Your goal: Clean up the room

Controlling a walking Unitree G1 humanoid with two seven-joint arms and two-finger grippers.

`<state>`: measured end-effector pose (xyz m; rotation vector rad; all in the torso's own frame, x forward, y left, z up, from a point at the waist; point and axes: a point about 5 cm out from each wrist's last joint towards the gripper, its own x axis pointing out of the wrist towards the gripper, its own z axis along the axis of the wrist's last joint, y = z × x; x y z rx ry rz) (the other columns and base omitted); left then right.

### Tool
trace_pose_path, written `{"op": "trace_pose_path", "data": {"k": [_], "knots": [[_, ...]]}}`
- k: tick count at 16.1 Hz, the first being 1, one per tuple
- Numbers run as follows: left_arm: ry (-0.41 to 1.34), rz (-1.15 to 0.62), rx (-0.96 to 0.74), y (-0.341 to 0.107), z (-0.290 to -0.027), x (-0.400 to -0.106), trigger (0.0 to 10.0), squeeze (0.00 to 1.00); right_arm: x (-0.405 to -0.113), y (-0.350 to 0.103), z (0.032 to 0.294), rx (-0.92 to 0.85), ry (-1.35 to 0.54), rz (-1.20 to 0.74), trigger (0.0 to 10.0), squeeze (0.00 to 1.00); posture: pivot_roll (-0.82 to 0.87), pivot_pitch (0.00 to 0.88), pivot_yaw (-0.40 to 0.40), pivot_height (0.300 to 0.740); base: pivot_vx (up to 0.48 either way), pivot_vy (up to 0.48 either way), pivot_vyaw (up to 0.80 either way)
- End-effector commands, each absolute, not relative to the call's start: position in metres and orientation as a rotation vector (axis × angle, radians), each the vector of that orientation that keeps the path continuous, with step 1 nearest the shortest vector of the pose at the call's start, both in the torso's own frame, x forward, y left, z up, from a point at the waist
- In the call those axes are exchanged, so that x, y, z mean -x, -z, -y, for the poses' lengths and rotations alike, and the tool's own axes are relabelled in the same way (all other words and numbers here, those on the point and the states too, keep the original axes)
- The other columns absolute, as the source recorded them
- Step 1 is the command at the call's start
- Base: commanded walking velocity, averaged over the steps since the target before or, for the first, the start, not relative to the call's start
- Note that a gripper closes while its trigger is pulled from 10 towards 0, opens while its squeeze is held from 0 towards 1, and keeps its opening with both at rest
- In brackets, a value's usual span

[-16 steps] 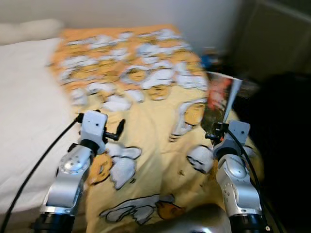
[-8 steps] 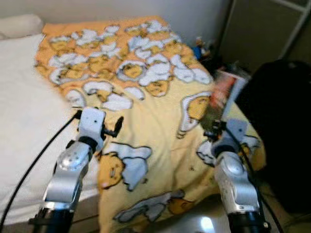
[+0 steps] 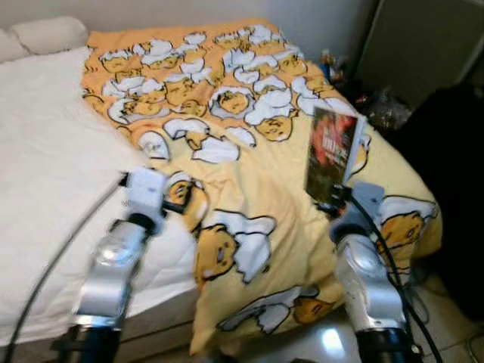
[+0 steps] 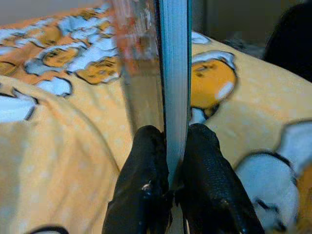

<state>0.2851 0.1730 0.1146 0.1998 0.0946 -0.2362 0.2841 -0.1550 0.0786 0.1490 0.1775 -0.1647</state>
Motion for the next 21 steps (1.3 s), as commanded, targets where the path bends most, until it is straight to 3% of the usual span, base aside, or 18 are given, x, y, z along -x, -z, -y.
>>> {"op": "trace_pose_path", "data": {"k": [1,21], "knots": [[0.213,-0.096,-0.217,-0.1157,-0.1800,-0.2850,10.0,0.00,-0.2894,-0.0928,0.1546,-0.158,0.162,-0.114,10.0,0.00,0.07,0.000,0.016,0.740,0.000,0.428,0.00],[0.216,-0.087,-0.225,-0.1173,-0.1816,-0.2860,10.0,0.00,-0.2916,-0.0915,0.1478,-0.159,0.130,-0.112,10.0,0.00,0.08,0.000,0.018,0.740,0.000,0.431,0.00]]}}
